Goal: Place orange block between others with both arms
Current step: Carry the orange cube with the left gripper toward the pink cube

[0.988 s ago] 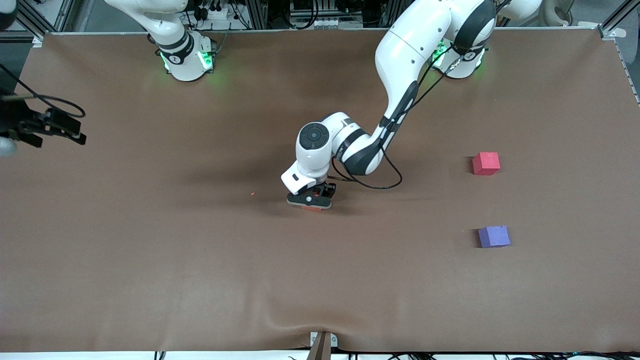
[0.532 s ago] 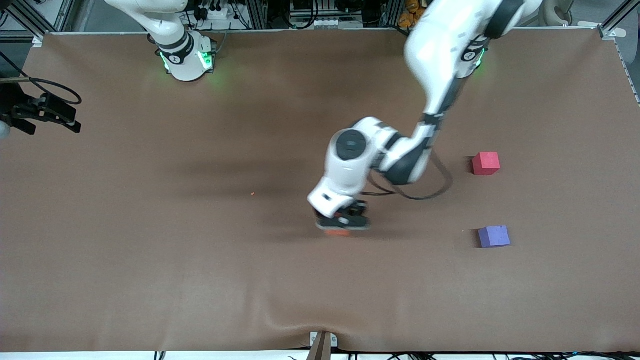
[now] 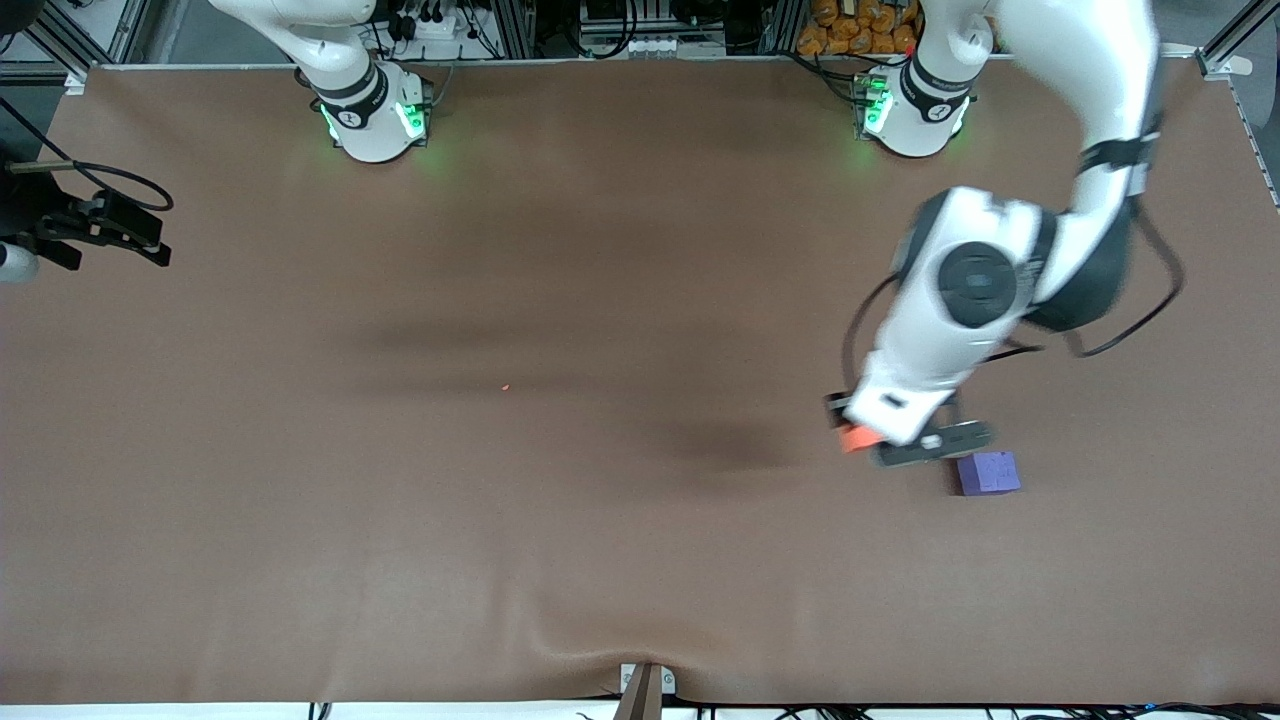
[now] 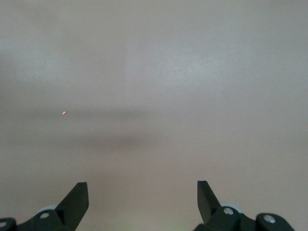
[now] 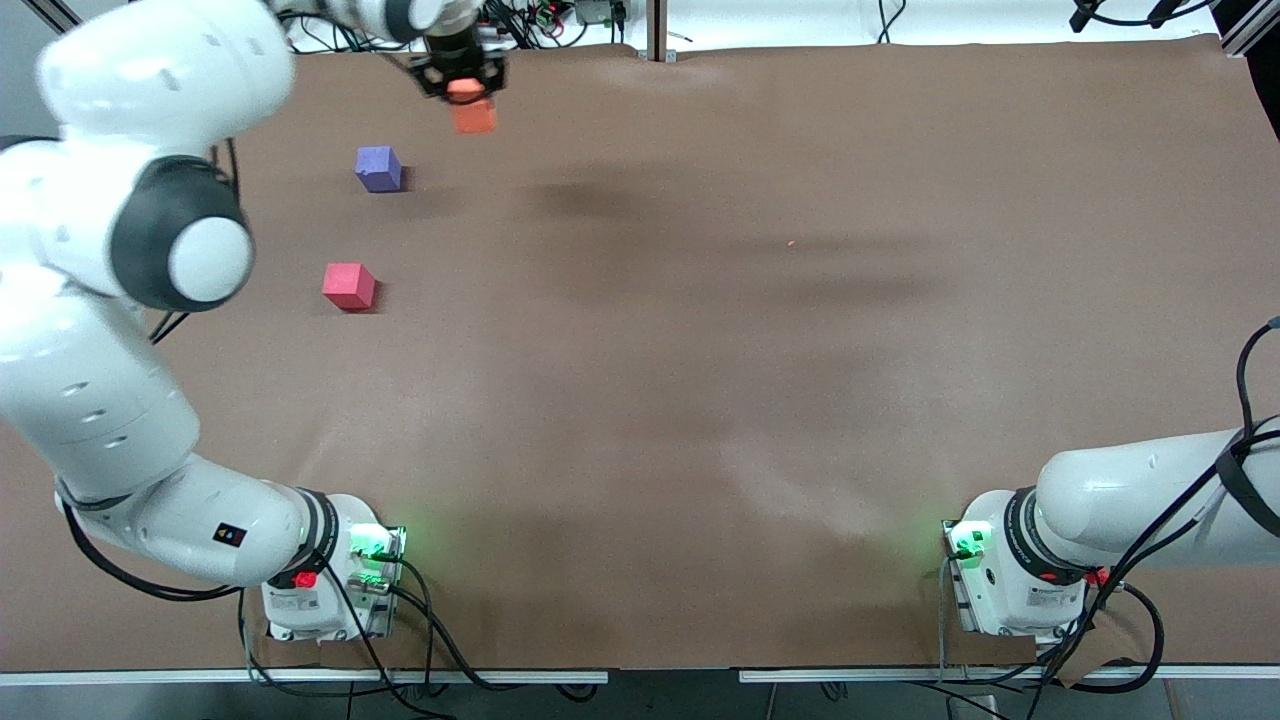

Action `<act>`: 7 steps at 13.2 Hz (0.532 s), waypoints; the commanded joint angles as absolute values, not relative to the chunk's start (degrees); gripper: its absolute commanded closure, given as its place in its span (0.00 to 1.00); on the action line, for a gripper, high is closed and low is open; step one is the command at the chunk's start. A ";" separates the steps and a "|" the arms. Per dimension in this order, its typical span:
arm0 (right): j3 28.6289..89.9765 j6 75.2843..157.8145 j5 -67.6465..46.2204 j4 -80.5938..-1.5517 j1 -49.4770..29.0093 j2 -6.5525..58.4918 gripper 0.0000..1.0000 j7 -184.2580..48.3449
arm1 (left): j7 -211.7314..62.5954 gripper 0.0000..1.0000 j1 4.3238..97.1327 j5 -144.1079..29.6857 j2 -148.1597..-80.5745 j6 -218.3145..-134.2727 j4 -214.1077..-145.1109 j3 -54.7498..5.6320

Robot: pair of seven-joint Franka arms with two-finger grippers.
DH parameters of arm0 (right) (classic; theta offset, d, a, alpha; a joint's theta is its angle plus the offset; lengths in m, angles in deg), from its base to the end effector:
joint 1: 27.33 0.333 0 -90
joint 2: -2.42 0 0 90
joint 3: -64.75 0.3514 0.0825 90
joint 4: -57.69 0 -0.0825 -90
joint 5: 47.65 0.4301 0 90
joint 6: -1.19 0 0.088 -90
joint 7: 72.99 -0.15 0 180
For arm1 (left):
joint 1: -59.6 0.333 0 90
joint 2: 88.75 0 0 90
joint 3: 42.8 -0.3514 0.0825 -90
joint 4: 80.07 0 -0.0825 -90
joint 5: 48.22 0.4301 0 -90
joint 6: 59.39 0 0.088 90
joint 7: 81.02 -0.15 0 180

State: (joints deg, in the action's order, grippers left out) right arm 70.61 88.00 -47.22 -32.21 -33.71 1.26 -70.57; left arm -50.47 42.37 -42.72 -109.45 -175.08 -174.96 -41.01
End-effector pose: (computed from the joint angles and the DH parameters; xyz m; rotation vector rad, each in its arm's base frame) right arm 0.5865 -0.0036 0.6250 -3.1344 -0.0523 0.0527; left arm 0.6781 -0.2219 0.3718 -3.0634 -0.2482 -0.0515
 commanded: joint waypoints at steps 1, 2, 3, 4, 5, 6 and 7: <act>70.47 88.12 -48.00 -33.54 -32.96 -0.13 0.00 -71.93 | -56.48 1.00 48.68 -42.15 -100.45 -178.30 -188.94 -39.90; 70.12 88.12 -48.00 -33.54 -32.70 -0.13 0.00 -71.93 | -57.89 1.00 49.92 -42.15 -99.22 -179.79 -191.41 -39.90; 69.33 88.12 -48.00 -33.54 -31.82 -0.04 0.00 -71.93 | -59.64 1.00 51.85 -42.15 -98.60 -181.28 -193.78 -39.90; 68.10 88.12 -48.00 -33.54 -30.68 -0.04 0.00 -71.93 | -61.23 1.00 53.43 -42.15 -97.81 -183.47 -196.41 -39.90; 66.79 88.12 -48.00 -33.54 -29.37 -0.04 0.00 -71.93 | -62.72 1.00 54.49 -42.15 -97.28 -186.80 -199.75 -39.90; 65.99 88.12 -48.00 -33.54 -28.66 0.04 0.00 -71.93 | -64.39 1.00 56.33 -42.07 -97.01 -191.19 -202.65 -39.90; 65.98 88.12 -48.00 -33.54 -28.65 0.13 0.00 -71.93 | -67.19 1.00 58.18 -42.07 -97.18 -195.32 -205.29 -39.90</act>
State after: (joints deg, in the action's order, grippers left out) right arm 67.52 88.00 -47.28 -32.27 -30.43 1.26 -70.72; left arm -63.72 54.93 -42.72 -99.62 -188.35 -198.32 -40.81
